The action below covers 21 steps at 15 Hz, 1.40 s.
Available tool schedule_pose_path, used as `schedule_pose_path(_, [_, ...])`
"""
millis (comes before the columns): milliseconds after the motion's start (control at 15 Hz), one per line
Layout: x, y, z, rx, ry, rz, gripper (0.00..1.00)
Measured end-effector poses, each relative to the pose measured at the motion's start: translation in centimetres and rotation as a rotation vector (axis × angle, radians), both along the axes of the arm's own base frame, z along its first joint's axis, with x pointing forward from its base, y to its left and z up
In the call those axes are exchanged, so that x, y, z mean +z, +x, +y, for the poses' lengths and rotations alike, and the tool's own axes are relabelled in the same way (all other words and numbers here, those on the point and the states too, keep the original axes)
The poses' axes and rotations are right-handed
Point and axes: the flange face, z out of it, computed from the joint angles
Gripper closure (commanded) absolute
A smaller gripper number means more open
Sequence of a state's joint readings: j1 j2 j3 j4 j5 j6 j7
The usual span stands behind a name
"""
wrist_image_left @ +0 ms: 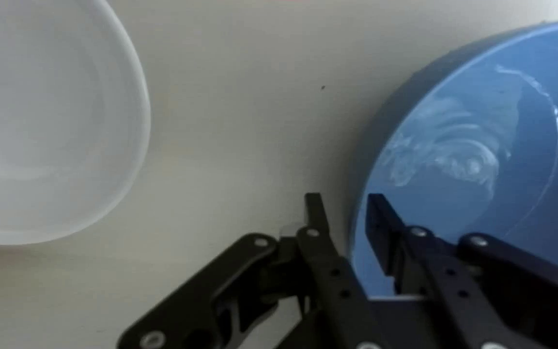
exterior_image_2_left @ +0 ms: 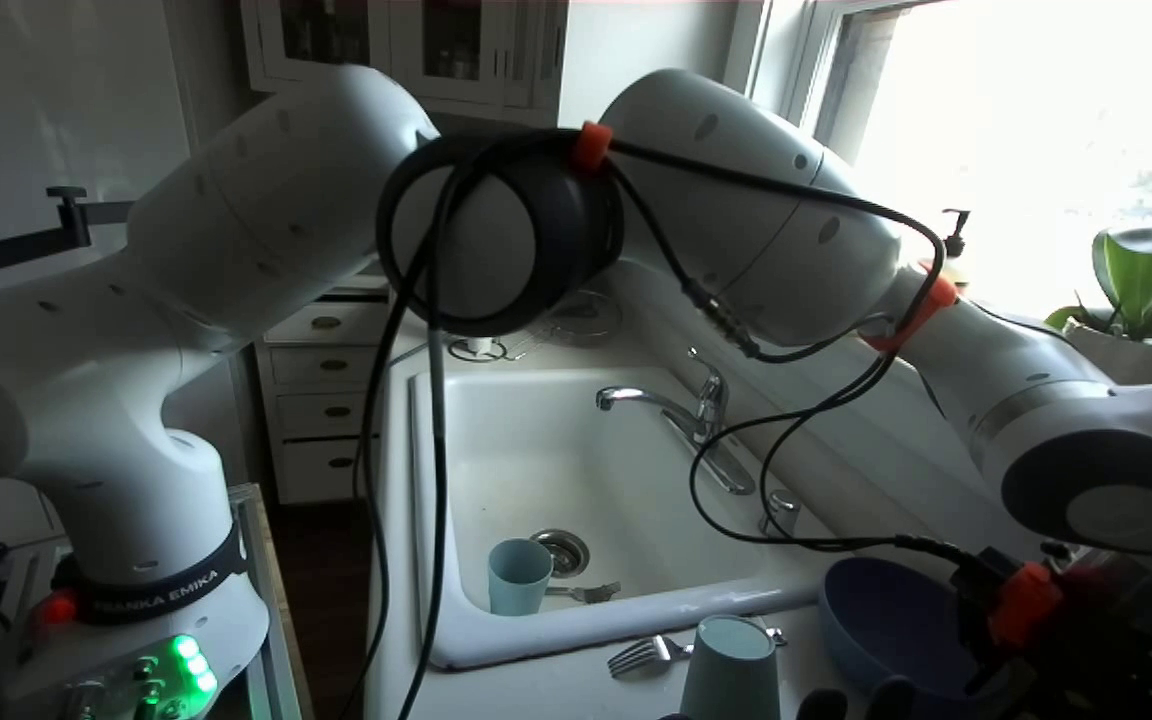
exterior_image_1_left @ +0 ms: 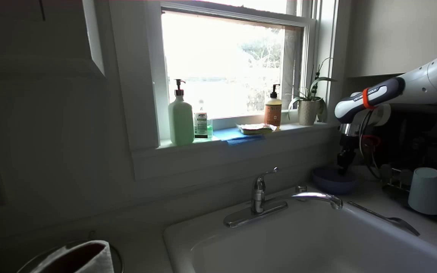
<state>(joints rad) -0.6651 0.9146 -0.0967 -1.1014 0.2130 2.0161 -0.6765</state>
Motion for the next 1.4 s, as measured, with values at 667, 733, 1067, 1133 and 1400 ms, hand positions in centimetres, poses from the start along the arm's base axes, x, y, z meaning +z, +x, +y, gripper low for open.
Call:
schedule_pose_path(667, [-1.5, 0.0, 0.0, 0.001, 0.01, 0.015, 1.0])
schedule_pose_path(733, [-1.5, 0.0, 0.1, 0.002, 0.013, 0.017, 1.0])
schedule_pose_path(1067, [-1.0, 0.1, 0.4, 0.012, 0.041, 0.041, 0.99])
schedule_pose_path(1133, [-1.0, 0.0, 0.6, 0.015, 0.051, 0.049, 0.99])
schedule_pose_path(1400, [-0.9, 0.1, 1.3, 0.031, 0.093, 0.082, 0.99])
